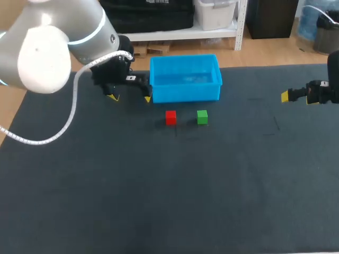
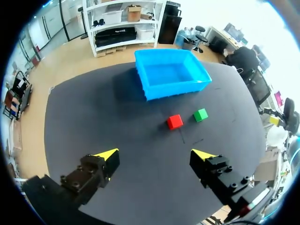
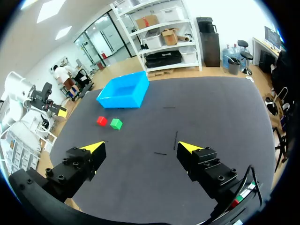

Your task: Use the left arm to pick the red cube and place it into the blue plastic box first, then use the right arm to grasp the green cube and put it into the same blue plastic box after the first action is fully finished.

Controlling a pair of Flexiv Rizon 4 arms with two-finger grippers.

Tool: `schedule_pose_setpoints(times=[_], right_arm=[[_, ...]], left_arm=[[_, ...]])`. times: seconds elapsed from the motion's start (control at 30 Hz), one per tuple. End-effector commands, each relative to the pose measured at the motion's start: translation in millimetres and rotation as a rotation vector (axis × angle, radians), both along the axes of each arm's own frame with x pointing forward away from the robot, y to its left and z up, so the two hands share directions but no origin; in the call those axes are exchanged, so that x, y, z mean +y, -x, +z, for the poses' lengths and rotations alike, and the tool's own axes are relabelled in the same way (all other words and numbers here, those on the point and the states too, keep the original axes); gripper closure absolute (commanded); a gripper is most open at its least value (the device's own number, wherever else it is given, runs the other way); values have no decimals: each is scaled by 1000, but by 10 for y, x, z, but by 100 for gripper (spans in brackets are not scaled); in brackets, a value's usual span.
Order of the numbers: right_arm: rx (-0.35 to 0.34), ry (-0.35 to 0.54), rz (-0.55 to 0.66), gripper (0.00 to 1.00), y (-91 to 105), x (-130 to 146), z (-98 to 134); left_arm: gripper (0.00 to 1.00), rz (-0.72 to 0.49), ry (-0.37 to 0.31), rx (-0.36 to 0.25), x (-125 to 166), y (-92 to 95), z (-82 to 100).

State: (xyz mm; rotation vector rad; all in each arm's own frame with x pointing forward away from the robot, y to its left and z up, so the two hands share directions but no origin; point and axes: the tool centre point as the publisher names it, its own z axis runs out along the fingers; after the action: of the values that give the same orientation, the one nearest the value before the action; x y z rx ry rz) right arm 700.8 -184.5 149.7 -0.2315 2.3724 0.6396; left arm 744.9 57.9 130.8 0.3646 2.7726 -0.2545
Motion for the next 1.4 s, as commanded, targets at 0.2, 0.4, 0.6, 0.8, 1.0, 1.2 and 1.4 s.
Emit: schedule_pose_setpoints(times=[0.2,0.4,0.6,0.8,1.0,1.2,1.4], right_arm=[[0,1,0,0,3,-2,2],[0,1,0,0,3,-2,2],[0,1,0,0,3,-2,2],[0,1,0,0,3,-2,2],[0,1,0,0,3,-2,2],[0,1,0,0,3,-2,2],[0,1,0,0,3,-2,2]], left_arm=[[0,5,-9,-1,-17,1,5],[0,52,-10,29,-48,-71,-28],[0,150,-47,68,-181,-247,-41],[0,170,-56,81,-387,-396,-101],[0,150,-59,98,-589,-486,-207],[0,152,-72,112,-727,-524,-283],[0,154,-77,137,-812,-535,-341]])
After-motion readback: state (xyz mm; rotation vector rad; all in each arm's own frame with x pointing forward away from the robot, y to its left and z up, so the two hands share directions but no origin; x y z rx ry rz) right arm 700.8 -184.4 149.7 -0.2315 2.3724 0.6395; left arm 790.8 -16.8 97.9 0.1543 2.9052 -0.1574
